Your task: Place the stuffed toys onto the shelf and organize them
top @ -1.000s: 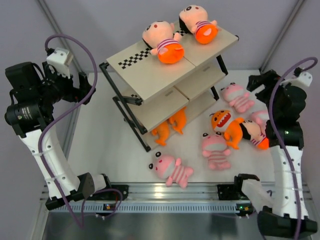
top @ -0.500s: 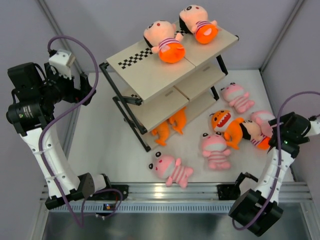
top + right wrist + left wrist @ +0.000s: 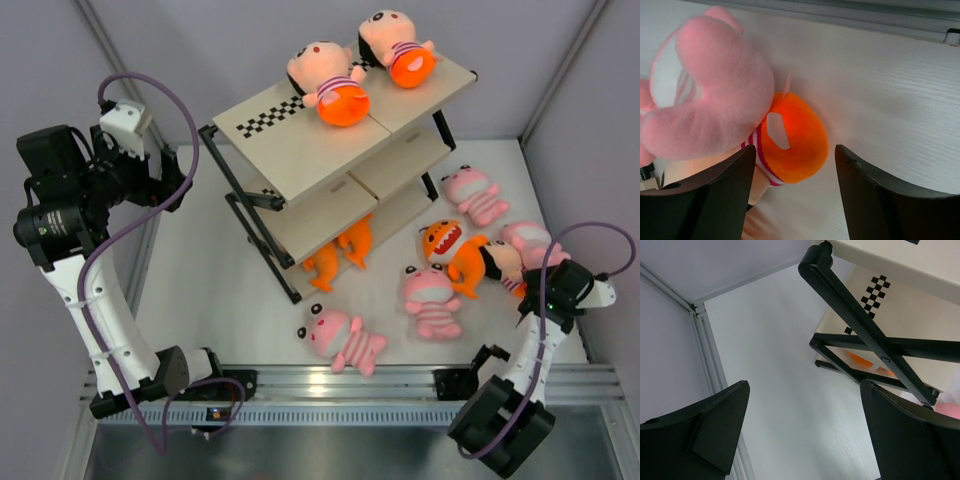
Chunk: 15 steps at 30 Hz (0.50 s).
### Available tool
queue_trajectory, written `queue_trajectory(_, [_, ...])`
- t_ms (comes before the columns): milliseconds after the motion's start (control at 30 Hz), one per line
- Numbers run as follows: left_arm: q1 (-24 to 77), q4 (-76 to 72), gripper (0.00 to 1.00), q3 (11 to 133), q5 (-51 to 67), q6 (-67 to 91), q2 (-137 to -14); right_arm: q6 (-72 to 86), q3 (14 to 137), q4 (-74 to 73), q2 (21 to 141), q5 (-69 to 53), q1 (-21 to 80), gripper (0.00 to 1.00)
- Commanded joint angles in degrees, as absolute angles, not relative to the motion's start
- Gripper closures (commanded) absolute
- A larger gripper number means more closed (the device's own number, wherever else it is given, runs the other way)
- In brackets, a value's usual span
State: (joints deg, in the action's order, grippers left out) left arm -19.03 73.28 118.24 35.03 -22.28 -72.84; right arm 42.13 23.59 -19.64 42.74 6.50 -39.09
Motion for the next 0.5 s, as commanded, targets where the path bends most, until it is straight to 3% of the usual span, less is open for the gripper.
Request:
queue_trajectory(0, [-18.8,70.9,0.02,117.7,35.2,-23.0,-71.5,42.9,23.0,-10.7,47.3,3.7,-39.6,0.33])
queue_trajectory(100, [-18.9,70.9,0.02,117.4,34.9,-23.1,-71.3,42.1,22.4,-6.8,52.4,1.4,-40.2,0.31])
queue_trajectory(200, [-18.9,71.0,0.02,117.5,34.6,-23.3,-71.2,41.1,21.8,-0.8,58.1,-4.3,-40.8,0.36])
queue_trajectory(300, [-18.9,70.9,0.02,117.6,34.6,-23.3,-71.2,39.9,21.8,2.6,60.7,-10.3,-40.8,0.61])
queue_trajectory(333, [-18.9,70.9,0.02,117.6,34.6,-23.3,-71.2,39.6,22.0,2.6,60.5,-10.8,-40.9,0.82])
queue_trajectory(367, [-18.9,71.0,0.02,117.6,34.6,-23.3,-71.2,39.1,22.1,1.3,59.6,-11.2,-40.8,0.92])
queue_trajectory(400, [-18.9,71.0,0.02,117.6,34.5,-23.2,-71.2,38.7,22.6,0.5,57.2,-11.8,-40.9,0.99])
queue_trajectory(467, [-18.9,71.0,0.02,117.6,34.7,-23.1,-71.4,38.4,24.1,-2.0,54.0,-14.8,-40.7,1.0])
